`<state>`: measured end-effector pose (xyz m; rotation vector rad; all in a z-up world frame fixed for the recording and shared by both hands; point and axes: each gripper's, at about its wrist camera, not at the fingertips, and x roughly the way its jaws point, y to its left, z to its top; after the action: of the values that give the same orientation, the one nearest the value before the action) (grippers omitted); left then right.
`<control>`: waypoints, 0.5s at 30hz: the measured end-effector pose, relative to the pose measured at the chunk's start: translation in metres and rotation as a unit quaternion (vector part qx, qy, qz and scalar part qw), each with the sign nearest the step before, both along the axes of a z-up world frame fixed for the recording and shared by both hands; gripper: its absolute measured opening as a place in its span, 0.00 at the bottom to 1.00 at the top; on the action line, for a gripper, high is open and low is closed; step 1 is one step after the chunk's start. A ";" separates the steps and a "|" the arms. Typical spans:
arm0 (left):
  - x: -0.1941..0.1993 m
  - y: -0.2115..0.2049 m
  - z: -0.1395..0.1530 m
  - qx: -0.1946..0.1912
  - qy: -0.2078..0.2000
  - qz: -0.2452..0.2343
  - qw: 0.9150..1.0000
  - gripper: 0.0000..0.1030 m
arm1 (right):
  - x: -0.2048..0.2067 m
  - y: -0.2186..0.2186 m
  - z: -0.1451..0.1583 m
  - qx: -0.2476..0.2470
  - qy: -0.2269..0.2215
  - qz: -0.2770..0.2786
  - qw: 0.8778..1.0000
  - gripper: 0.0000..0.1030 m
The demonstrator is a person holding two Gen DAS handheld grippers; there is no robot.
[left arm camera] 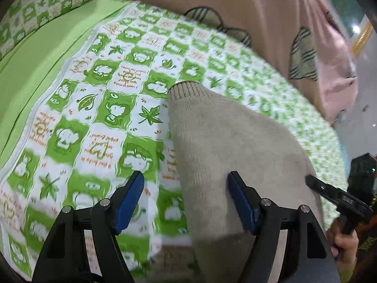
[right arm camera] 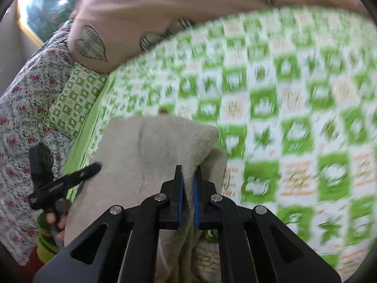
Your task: Fold small clothes
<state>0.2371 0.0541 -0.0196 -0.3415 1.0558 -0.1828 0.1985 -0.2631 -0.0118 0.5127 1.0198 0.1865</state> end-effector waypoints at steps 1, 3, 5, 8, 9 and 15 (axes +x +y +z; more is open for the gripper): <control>0.000 -0.001 0.000 0.002 0.001 0.000 1.000 0.71 | -0.001 -0.003 -0.004 0.018 0.004 -0.008 1.000 0.12; -0.008 -0.001 0.008 0.008 -0.007 -0.001 1.000 0.71 | -0.006 -0.007 -0.001 0.031 -0.003 -0.018 0.999 0.14; -0.024 0.000 0.018 0.013 -0.016 -0.003 1.000 0.71 | -0.017 -0.008 0.010 0.030 -0.011 -0.022 0.999 0.20; -0.071 0.006 0.038 0.005 -0.041 -0.011 0.999 0.71 | -0.048 -0.006 0.031 0.024 -0.032 -0.008 0.999 0.20; -0.086 0.007 0.043 0.004 -0.048 -0.015 0.999 0.71 | -0.056 -0.006 0.035 0.024 -0.037 -0.003 0.999 0.22; -0.196 0.003 0.051 0.023 -0.076 -0.044 0.996 0.71 | -0.135 0.012 0.044 0.030 -0.049 0.035 0.998 0.34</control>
<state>0.0411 0.0575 0.0315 -0.2360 0.9231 -0.2593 0.0631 -0.2514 0.0324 0.5176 0.9390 0.3026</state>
